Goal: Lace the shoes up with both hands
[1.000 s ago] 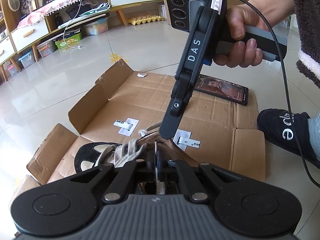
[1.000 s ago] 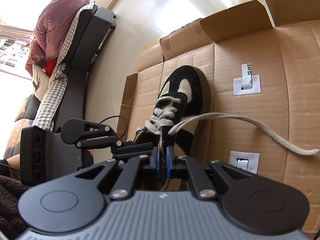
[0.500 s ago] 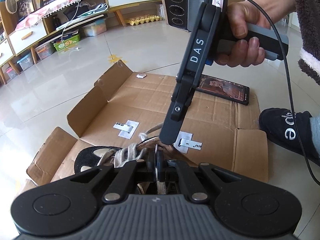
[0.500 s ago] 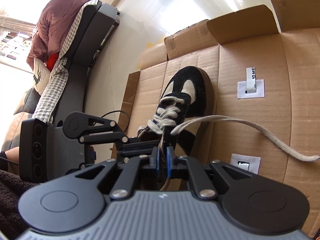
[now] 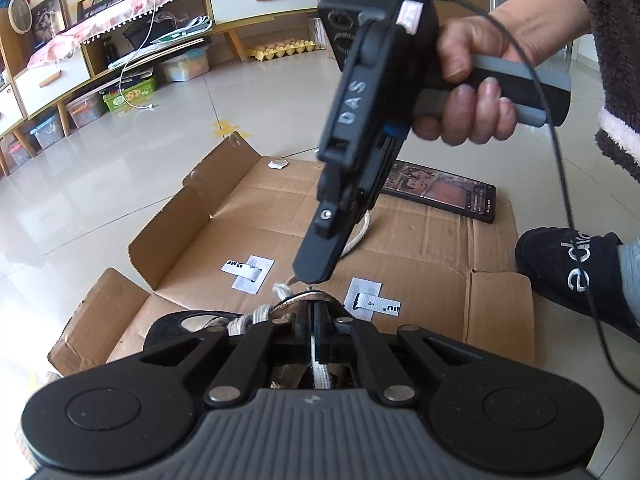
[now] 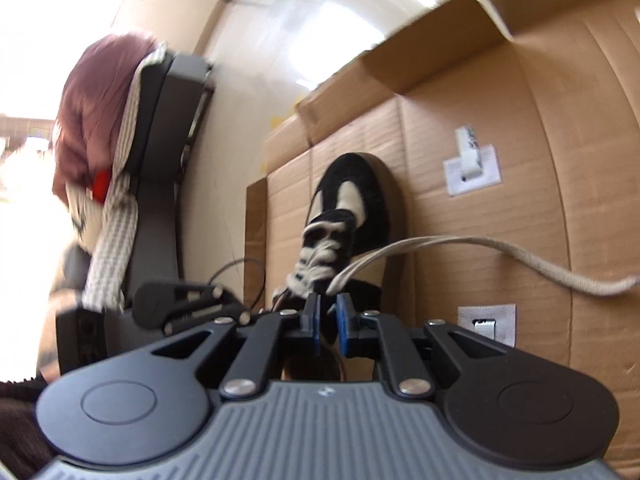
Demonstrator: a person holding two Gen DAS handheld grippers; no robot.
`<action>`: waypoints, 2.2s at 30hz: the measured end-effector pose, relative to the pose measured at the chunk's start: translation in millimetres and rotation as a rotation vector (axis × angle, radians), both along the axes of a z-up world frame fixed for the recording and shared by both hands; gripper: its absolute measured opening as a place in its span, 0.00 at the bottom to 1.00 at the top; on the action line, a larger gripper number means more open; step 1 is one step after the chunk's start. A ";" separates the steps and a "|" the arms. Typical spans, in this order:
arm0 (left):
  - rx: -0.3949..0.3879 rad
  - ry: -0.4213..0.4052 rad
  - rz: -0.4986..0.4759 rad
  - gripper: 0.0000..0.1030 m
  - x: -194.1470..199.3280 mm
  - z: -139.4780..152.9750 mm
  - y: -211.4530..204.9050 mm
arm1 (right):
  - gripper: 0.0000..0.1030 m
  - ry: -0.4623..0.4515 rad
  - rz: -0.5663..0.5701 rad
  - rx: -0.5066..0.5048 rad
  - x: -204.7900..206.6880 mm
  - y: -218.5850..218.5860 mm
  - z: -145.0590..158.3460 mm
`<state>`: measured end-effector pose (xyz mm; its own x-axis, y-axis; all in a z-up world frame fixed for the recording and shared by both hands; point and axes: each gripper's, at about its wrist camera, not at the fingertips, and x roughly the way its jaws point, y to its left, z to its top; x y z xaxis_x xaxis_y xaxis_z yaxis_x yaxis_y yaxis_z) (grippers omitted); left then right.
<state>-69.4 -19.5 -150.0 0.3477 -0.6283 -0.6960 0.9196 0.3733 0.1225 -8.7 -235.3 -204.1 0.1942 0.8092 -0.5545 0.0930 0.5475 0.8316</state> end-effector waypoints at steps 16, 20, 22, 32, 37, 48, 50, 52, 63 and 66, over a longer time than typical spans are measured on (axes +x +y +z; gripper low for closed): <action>0.097 0.060 0.047 0.24 -0.5 -0.9 5.2 | 0.00 -0.096 -0.045 -0.074 0.3 7.3 19.9; 0.143 0.107 0.058 0.25 -0.1 0.8 3.8 | 0.00 -0.169 -0.145 -0.128 9.6 -20.6 36.3; 0.146 0.104 0.060 0.22 -1.3 1.3 4.1 | 0.07 -0.148 -0.128 -0.122 9.2 -22.6 35.2; 0.145 0.120 0.072 0.03 3.1 -3.1 -0.5 | 0.18 0.034 -0.094 0.022 -6.6 5.2 1.5; 0.139 0.116 0.063 0.03 4.2 -2.2 -4.0 | 0.03 0.021 -0.082 0.016 -4.5 15.6 -2.1; 0.204 0.207 0.044 0.04 1.4 -13.2 -6.6 | 0.09 -0.195 -0.176 -0.156 -3.0 -5.5 42.2; 0.202 0.202 0.043 0.03 1.2 -10.1 -5.6 | 0.29 -0.162 -0.157 -0.148 -6.6 -0.6 37.0; 0.205 0.196 0.040 0.03 1.1 -4.3 -4.1 | 0.38 -0.124 -0.147 -0.130 -8.8 3.3 29.8; 0.235 -0.020 0.034 0.03 18.5 38.2 -1.8 | 0.04 -0.066 -0.162 -0.114 2.3 10.9 10.2; 0.260 -0.095 0.078 0.03 35.2 32.7 -7.3 | 0.03 -0.104 -0.139 -0.158 0.7 15.9 14.5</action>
<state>-34.2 -26.8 -117.3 0.4595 -0.4018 -0.7921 0.8690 0.3874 0.3077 -7.9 -219.4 -189.5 0.3605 0.6758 -0.6430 0.0946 0.6593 0.7459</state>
